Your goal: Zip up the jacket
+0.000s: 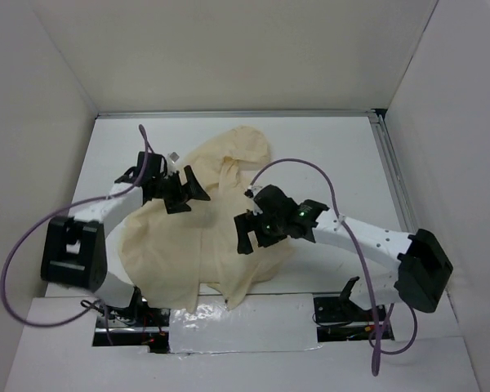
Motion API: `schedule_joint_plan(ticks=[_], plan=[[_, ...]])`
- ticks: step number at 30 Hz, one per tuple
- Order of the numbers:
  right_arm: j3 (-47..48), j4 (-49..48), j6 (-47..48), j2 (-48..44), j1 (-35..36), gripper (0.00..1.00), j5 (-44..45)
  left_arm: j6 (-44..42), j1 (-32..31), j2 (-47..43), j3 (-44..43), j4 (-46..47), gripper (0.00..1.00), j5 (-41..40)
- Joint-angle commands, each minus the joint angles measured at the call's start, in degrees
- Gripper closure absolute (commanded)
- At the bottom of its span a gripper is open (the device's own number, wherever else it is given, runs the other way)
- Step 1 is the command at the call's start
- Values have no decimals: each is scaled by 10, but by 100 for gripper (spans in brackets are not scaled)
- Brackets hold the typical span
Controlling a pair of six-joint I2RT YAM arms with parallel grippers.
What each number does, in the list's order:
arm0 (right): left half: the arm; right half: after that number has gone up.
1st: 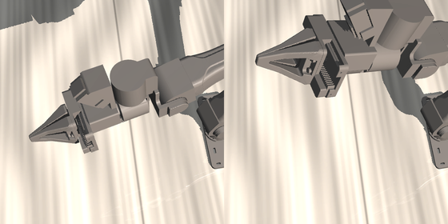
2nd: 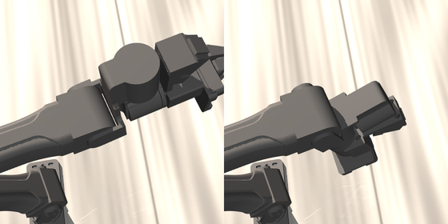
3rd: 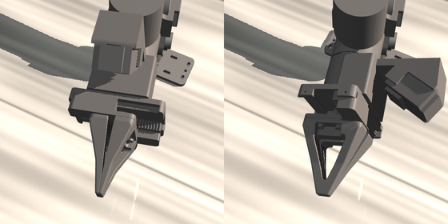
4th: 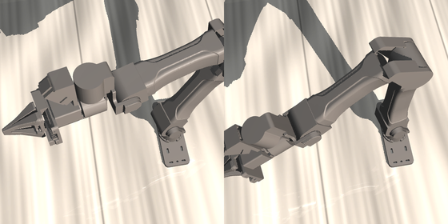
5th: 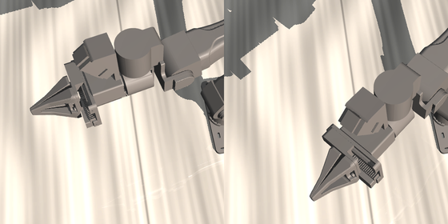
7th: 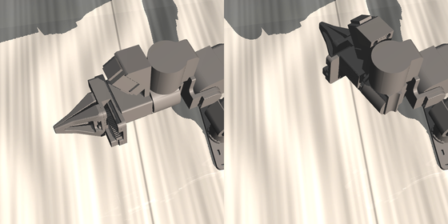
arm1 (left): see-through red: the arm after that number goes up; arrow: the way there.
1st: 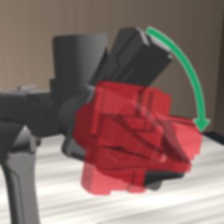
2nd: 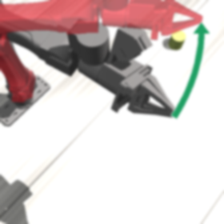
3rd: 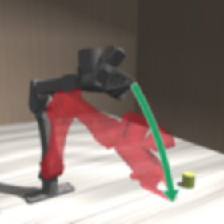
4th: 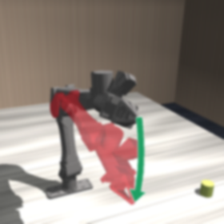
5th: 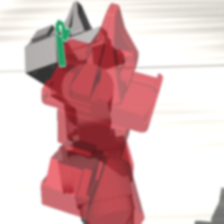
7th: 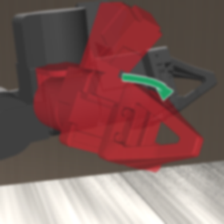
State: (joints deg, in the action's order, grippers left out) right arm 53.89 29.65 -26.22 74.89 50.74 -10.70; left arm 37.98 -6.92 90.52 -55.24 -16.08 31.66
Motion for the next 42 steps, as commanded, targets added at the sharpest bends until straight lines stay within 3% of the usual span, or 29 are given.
schedule_joint_plan(ticks=[1,5,9,16,22,28,31,35,42], plan=[[-24,18,-52,38,-8,0,105,28,-40,-118,51,-50,1,-78],[-17,18,-76,115,-18,0,182,57,-54,-175,116,-82,1,-97],[-19,-5,-120,169,-47,0,198,90,-64,-204,180,-81,1,-100],[-8,-19,-140,197,-134,0,182,77,-71,-78,164,-34,1,-82],[37,-25,-122,224,-226,0,151,54,-91,92,37,25,1,-42],[136,-29,-43,255,-339,0,90,11,-95,293,-236,-8,1,-25],[181,-34,-9,257,-366,0,72,-2,-94,318,-312,-15,1,-14],[160,-39,49,181,-341,0,96,-15,-94,270,-313,-13,1,-1],[37,-18,75,26,-222,0,79,-15,-120,41,-129,-14,1,-50]])
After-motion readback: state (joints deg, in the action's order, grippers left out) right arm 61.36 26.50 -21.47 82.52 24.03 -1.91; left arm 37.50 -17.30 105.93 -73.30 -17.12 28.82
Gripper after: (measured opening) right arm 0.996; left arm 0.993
